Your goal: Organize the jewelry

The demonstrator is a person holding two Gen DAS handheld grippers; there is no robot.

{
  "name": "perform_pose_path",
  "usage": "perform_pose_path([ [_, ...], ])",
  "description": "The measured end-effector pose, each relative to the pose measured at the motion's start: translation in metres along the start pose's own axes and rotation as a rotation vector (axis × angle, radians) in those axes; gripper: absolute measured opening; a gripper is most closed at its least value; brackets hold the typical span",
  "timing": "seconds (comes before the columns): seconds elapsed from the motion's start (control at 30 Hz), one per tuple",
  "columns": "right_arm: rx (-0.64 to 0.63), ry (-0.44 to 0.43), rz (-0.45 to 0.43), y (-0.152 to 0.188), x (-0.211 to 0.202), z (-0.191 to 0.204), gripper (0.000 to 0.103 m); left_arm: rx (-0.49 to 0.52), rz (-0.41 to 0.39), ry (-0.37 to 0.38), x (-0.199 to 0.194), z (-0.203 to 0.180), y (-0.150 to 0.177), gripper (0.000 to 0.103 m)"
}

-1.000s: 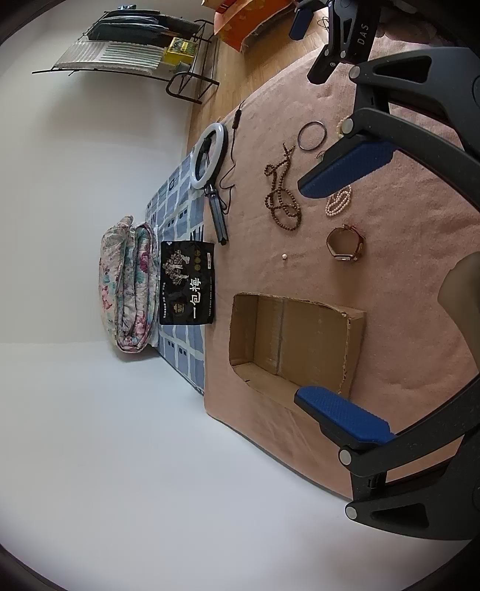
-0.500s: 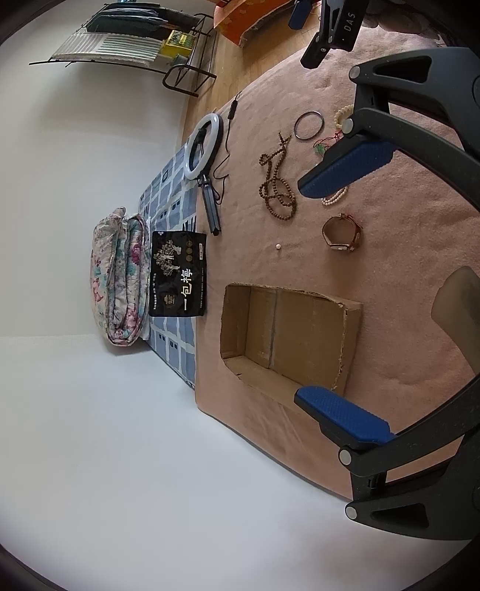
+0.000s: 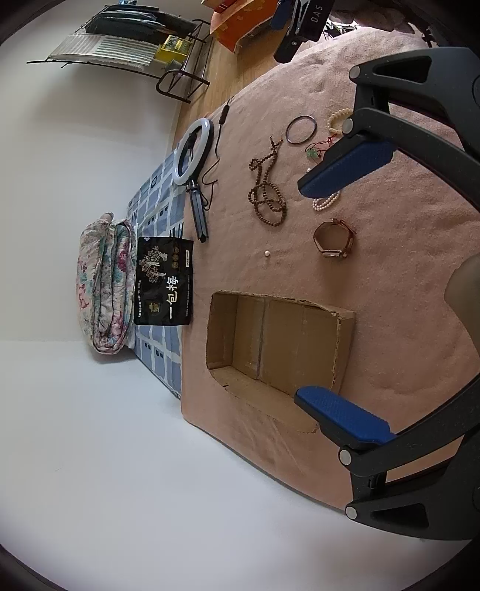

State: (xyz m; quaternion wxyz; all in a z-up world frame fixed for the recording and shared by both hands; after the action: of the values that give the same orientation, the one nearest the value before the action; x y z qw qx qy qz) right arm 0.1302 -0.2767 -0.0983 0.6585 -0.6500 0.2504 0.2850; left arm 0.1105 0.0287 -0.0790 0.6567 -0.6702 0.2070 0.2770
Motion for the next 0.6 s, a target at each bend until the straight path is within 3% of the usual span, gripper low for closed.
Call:
perform_pose_path([
  [0.27,-0.050,-0.026,0.049,-0.003,0.022,-0.004,0.100,0.004,0.032,0.036,0.013,-0.010,-0.002,0.103],
  [0.6,-0.071,-0.250,0.197,0.016,0.068,0.028,0.080,0.057,0.138,0.096,0.040,-0.036,0.021,0.080],
])
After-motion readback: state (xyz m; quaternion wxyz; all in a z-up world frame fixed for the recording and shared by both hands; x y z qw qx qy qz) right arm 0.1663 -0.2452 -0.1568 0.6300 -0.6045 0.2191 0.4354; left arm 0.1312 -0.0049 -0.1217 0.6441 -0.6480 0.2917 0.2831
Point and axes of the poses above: each gripper's, at about its wrist camera, not at the fingertips, and x roughly the way its jaws point, z to its left, y to its underside, the point moved 9 cm from there along x, roughly the way its jaws point, and after that the axes turned 4 degrees about -y, right-handed, at the moved point
